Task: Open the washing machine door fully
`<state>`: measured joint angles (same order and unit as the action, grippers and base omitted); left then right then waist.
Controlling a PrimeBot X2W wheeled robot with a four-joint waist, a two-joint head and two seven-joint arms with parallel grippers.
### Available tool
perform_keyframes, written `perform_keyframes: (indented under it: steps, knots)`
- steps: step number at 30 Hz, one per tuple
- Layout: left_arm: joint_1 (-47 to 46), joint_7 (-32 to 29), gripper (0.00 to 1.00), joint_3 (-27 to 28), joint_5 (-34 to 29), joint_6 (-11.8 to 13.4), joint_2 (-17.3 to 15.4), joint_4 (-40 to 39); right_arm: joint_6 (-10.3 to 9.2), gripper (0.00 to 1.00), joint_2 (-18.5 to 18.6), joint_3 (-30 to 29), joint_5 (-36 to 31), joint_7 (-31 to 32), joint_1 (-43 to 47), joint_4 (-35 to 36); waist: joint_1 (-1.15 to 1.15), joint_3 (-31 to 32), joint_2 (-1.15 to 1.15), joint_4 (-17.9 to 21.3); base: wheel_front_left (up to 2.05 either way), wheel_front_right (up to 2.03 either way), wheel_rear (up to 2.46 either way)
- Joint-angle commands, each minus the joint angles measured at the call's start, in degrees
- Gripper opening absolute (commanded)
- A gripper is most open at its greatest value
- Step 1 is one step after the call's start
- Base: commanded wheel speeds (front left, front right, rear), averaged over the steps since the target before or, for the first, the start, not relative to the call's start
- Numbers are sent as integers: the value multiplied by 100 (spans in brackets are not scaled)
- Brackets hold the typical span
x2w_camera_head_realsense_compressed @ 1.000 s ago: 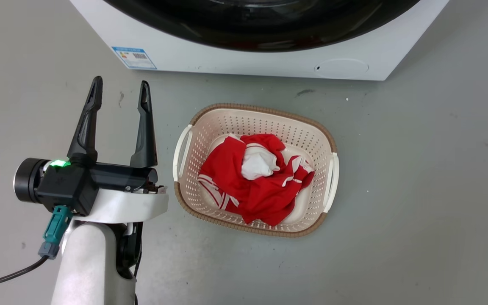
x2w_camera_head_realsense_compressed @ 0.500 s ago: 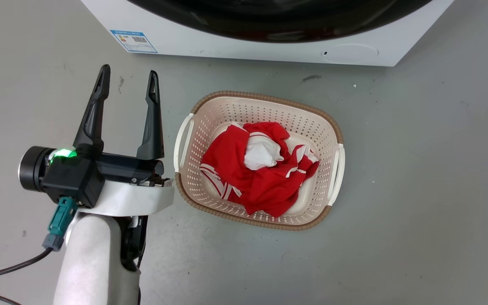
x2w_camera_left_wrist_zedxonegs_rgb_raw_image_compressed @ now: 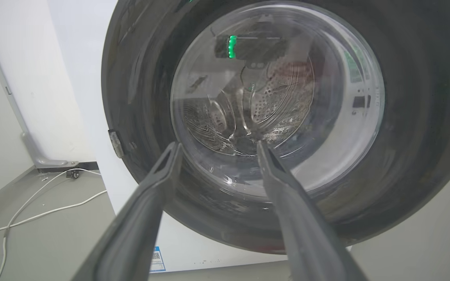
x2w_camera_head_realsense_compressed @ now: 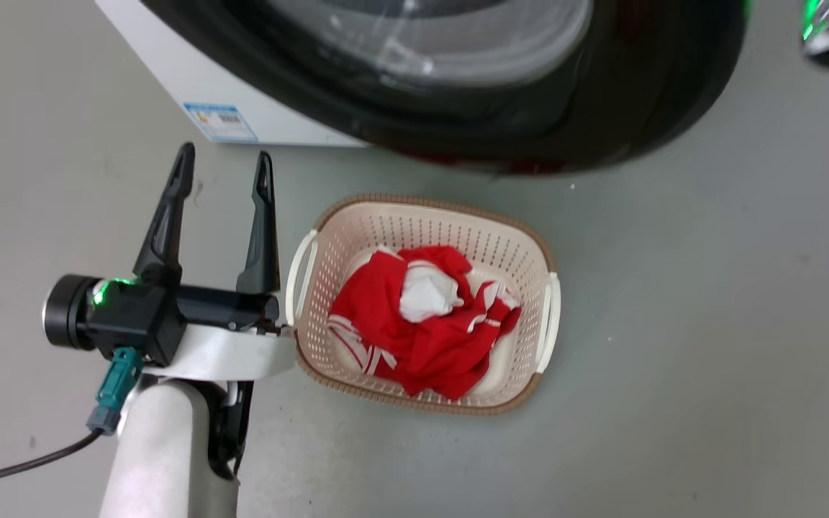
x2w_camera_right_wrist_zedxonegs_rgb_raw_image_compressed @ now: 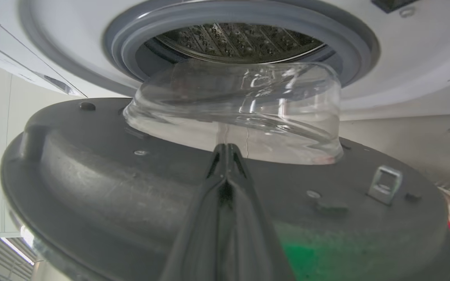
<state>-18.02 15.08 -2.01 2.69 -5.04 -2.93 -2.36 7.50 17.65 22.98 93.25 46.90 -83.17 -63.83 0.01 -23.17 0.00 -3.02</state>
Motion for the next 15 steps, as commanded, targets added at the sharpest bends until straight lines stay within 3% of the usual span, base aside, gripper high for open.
perform_keyframes:
  steps: [1,15]
  knots:
    - [103,12,100,4,-38,-13,5,20,-2,0,-93,54,26,130,238,69,-1,222,0,70,0,0,0]
    - [795,12,100,-68,-27,-38,6,221,0,0,-491,348,292,1051,1931,1269,-1,1208,0,150,0,0,0]
